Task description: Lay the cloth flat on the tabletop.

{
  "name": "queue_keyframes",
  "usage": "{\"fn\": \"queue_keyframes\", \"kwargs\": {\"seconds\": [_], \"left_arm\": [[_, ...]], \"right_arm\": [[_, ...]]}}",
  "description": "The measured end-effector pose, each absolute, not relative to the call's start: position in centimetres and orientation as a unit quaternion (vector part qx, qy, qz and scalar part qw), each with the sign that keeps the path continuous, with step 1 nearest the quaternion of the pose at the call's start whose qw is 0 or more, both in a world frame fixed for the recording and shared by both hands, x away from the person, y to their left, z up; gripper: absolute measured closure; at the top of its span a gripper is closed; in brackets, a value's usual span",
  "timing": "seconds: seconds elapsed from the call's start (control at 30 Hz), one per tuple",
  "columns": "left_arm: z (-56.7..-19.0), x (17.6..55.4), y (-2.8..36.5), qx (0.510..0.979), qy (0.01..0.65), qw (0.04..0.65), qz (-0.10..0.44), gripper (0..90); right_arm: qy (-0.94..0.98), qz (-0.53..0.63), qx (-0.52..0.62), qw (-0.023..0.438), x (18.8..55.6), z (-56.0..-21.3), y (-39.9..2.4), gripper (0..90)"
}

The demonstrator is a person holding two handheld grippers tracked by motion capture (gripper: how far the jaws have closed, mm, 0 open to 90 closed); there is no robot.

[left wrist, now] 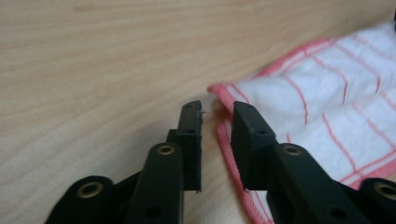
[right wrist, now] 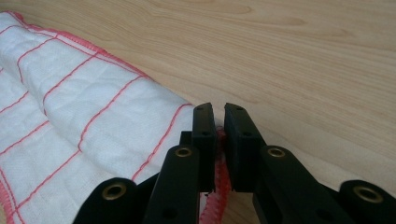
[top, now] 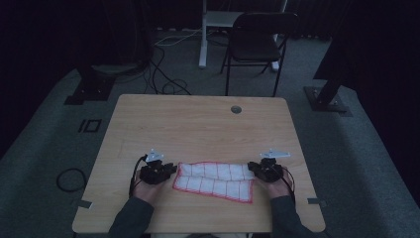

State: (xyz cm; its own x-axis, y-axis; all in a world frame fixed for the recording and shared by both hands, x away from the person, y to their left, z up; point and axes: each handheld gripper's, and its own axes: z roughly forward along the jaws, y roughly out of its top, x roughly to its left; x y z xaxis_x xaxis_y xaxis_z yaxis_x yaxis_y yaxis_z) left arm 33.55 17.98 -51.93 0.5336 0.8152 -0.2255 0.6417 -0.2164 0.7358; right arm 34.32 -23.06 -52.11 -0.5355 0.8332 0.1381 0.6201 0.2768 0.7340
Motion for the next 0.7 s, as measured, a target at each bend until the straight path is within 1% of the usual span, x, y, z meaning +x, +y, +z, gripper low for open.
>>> {"fn": "queue_keyframes", "kwargs": {"seconds": [0.1, 0.2, 0.3, 0.43, 0.5, 0.6, 0.67, 0.7], "left_arm": [[-51.5, 34.0, 17.6, 0.766, 0.474, 0.422, 0.102, 62.4], [-51.3, 34.6, 17.1, 0.764, 0.475, 0.426, 0.093, 57.9], [-51.3, 35.1, 16.6, 0.763, 0.478, 0.427, 0.086, 55.2], [-51.8, 35.7, 15.9, 0.769, 0.481, 0.415, 0.073, 49.3], [-52.2, 36.0, 15.8, 0.773, 0.486, 0.400, 0.073, 43.9], [-52.6, 36.2, 15.8, 0.776, 0.487, 0.399, 0.051, 45.5], [-52.5, 36.2, 15.7, 0.782, 0.479, 0.397, 0.042, 54.1], [-52.4, 36.2, 15.6, 0.785, 0.476, 0.394, 0.043, 60.7]], "right_arm": [[0.788, 0.384, 0.459, 0.143, 34.3, -51.9, -22.9, 84.0], [0.789, 0.385, 0.458, 0.143, 34.4, -51.8, -22.9, 84.1], [0.788, 0.386, 0.458, 0.142, 34.4, -51.8, -22.9, 84.1], [0.788, 0.387, 0.458, 0.140, 34.4, -51.8, -23.0, 84.1], [0.788, 0.388, 0.457, 0.141, 34.4, -51.8, -23.0, 84.1], [0.787, 0.390, 0.456, 0.142, 34.4, -51.6, -23.0, 84.3], [0.788, 0.391, 0.454, 0.143, 34.4, -51.5, -23.0, 84.4], [0.787, 0.392, 0.454, 0.144, 34.4, -51.4, -23.0, 84.5]]}}
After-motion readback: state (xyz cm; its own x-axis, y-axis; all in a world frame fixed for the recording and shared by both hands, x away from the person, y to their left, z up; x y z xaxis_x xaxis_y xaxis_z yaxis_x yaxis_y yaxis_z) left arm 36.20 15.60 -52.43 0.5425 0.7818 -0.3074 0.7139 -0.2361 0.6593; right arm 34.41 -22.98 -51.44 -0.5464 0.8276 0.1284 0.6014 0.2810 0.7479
